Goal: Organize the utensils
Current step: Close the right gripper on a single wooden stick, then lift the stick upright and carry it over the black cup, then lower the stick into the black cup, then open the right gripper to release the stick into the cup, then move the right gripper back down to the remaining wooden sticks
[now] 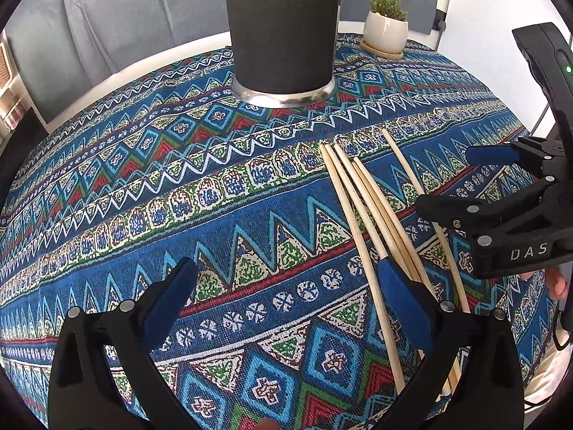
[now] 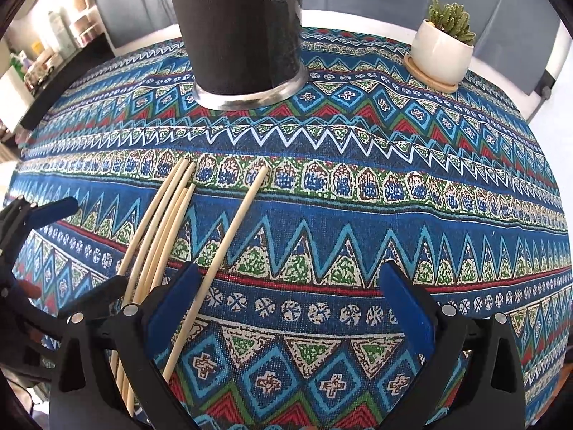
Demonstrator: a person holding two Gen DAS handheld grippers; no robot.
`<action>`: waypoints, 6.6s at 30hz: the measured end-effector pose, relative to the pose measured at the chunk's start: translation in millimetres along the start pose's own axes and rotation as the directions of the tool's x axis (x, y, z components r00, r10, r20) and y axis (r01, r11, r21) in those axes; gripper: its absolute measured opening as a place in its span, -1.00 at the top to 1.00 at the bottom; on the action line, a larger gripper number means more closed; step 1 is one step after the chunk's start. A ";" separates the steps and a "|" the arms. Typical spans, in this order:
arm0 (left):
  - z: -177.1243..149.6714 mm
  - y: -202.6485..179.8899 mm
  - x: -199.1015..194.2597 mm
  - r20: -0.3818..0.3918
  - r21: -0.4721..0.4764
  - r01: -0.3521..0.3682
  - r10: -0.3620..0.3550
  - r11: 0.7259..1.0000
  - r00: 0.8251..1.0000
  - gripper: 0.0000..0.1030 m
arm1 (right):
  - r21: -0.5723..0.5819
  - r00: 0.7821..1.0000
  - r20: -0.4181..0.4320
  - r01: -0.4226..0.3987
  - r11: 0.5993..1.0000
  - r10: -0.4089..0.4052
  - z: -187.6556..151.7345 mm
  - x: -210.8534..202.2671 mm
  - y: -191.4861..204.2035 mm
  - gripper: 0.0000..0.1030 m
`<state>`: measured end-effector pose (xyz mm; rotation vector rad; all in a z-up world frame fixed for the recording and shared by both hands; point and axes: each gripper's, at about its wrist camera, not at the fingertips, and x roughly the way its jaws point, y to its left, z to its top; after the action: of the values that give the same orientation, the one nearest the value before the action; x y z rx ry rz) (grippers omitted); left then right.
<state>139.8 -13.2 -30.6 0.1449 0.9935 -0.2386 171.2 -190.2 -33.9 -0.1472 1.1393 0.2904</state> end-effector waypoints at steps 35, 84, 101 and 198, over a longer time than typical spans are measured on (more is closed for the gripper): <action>32.9 56.9 3.6 -0.068 -0.032 0.127 -0.129 0.991 0.989 0.91 | 0.067 0.967 0.024 -0.254 0.965 0.253 14.1 -34.3 -86.4 0.91; 174.2 58.6 -137.2 0.775 0.056 0.402 -0.294 0.914 0.560 0.90 | -0.215 0.460 0.776 -0.452 0.866 0.433 141.8 -205.1 -78.7 0.91; 201.9 52.7 -80.9 0.894 -0.060 0.371 -0.116 0.927 0.433 0.90 | -0.199 0.335 0.884 -0.361 0.911 0.326 194.3 -150.6 -53.3 0.91; 23.7 24.5 -14.5 0.126 -0.227 0.189 -0.164 0.955 0.979 -0.88 | -0.117 0.971 0.157 -0.165 0.979 0.182 -42.3 -30.5 18.5 -0.75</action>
<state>157.9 7.0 -5.3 -0.1754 0.9223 -0.2853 117.1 -188.4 -23.0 -0.1121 0.9716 0.5090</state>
